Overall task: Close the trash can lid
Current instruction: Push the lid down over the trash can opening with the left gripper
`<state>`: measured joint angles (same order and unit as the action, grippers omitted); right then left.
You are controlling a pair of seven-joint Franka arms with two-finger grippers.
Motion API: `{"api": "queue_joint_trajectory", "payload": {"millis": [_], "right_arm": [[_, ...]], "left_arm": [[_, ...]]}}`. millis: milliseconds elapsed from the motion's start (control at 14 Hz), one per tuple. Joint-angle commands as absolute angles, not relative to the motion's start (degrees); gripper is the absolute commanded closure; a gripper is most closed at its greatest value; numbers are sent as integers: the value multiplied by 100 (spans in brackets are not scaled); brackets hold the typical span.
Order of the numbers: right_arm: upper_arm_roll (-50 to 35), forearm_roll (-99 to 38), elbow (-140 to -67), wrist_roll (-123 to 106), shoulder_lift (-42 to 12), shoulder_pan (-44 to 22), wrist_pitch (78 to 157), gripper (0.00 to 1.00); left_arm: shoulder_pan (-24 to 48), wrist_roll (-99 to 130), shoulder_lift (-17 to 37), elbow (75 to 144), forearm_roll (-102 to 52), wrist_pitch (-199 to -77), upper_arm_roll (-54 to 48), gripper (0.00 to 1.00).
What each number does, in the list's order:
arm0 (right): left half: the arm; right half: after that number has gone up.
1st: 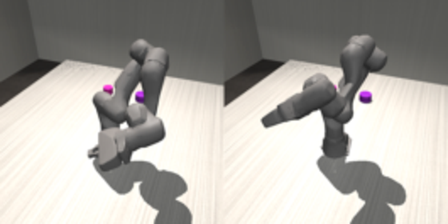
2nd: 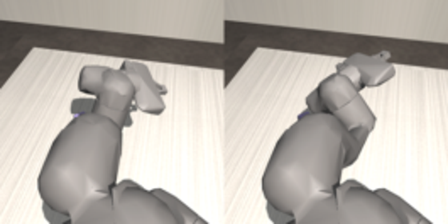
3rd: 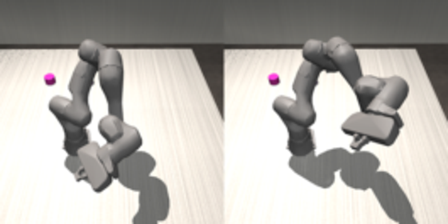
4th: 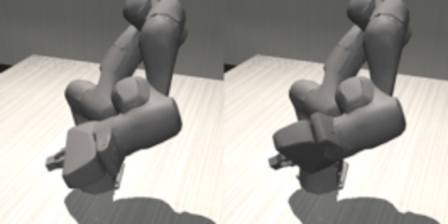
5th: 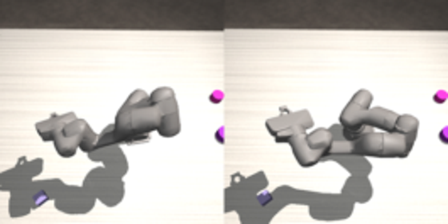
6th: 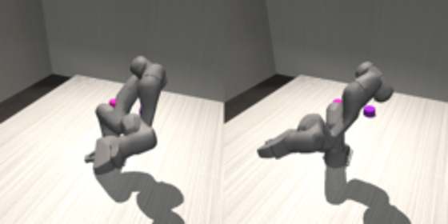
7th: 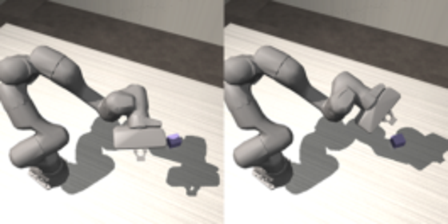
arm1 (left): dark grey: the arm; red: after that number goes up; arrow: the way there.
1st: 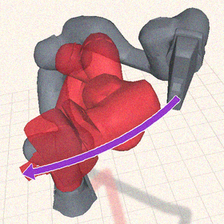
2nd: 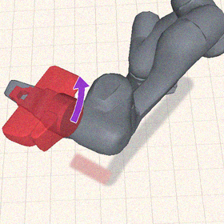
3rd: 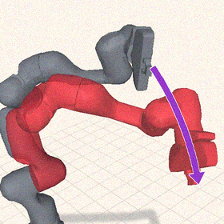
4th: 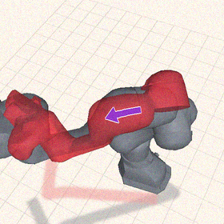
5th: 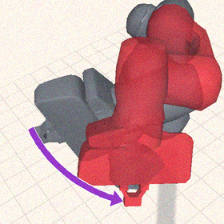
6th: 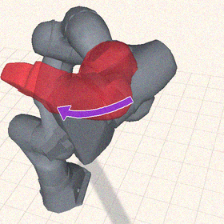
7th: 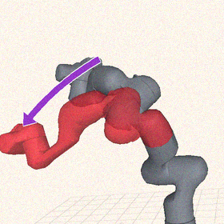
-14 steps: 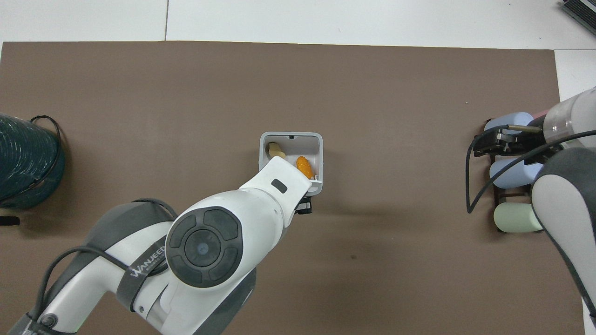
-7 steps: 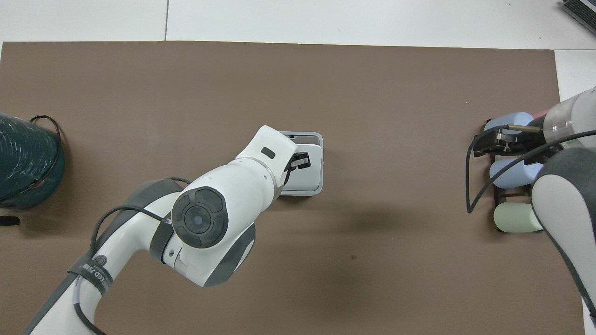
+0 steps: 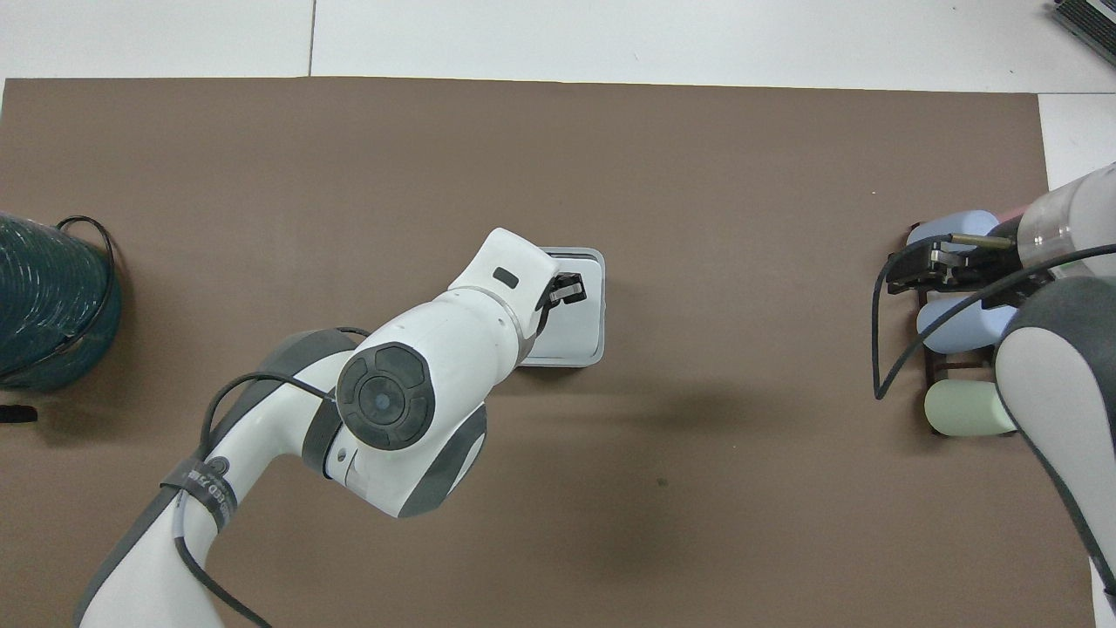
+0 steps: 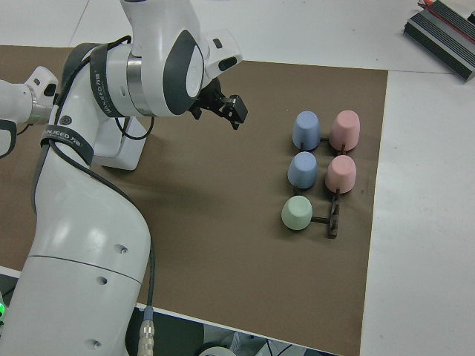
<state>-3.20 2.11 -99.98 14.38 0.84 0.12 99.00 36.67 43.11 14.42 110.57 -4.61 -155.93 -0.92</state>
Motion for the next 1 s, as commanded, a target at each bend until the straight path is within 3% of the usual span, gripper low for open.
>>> {"api": "queue_joint_trajectory", "payload": {"millis": [0,929], "right_arm": [[-343,62,-10099,1283,158,88,9958,0],[-343,62,-10099,1292,158,79,9958,0]], "left_arm": [[3595,4289,1617,10916,-545,-15706,-105,94],[3700,4263,2004,10978,-545,-15750,-105,94]]}}
